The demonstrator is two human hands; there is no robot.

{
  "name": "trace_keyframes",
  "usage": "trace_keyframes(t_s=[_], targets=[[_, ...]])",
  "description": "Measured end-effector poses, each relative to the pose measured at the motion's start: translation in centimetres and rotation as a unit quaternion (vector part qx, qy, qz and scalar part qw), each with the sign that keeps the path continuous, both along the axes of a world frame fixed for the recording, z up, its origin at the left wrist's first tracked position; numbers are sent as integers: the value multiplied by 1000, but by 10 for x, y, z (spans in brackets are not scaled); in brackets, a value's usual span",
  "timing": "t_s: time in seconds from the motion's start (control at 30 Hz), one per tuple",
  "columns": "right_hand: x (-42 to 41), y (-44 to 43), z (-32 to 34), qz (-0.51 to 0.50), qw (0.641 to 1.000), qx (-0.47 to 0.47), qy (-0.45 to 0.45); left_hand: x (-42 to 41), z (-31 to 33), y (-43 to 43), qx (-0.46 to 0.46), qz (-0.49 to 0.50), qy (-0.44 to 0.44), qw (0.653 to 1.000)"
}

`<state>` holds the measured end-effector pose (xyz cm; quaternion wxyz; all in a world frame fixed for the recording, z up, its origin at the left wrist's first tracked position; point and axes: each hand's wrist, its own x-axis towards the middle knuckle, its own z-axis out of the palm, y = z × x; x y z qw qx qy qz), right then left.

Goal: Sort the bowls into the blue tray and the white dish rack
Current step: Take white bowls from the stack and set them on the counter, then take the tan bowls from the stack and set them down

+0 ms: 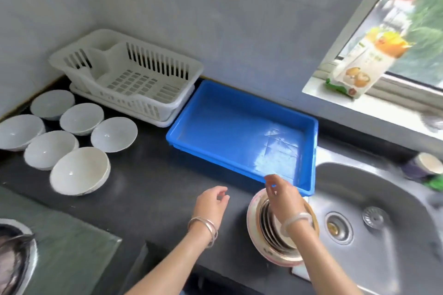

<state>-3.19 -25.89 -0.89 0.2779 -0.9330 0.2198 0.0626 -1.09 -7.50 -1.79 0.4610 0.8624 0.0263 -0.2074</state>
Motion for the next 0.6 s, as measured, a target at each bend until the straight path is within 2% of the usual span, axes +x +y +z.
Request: trace_keyframes(t_s=[0.17,0.27,0.6], targets=[[-50,-47,-7,-37,993,-107,8,-22,1,-59,11,-109,-46,993],[-65,-57,-9,-42,994,-89,39,-32,-4,-76,29,-144,-60,987],[-73,-67,-7,-81,993,-88,-1,-37,-9,-84,-5,-136,-86,987]])
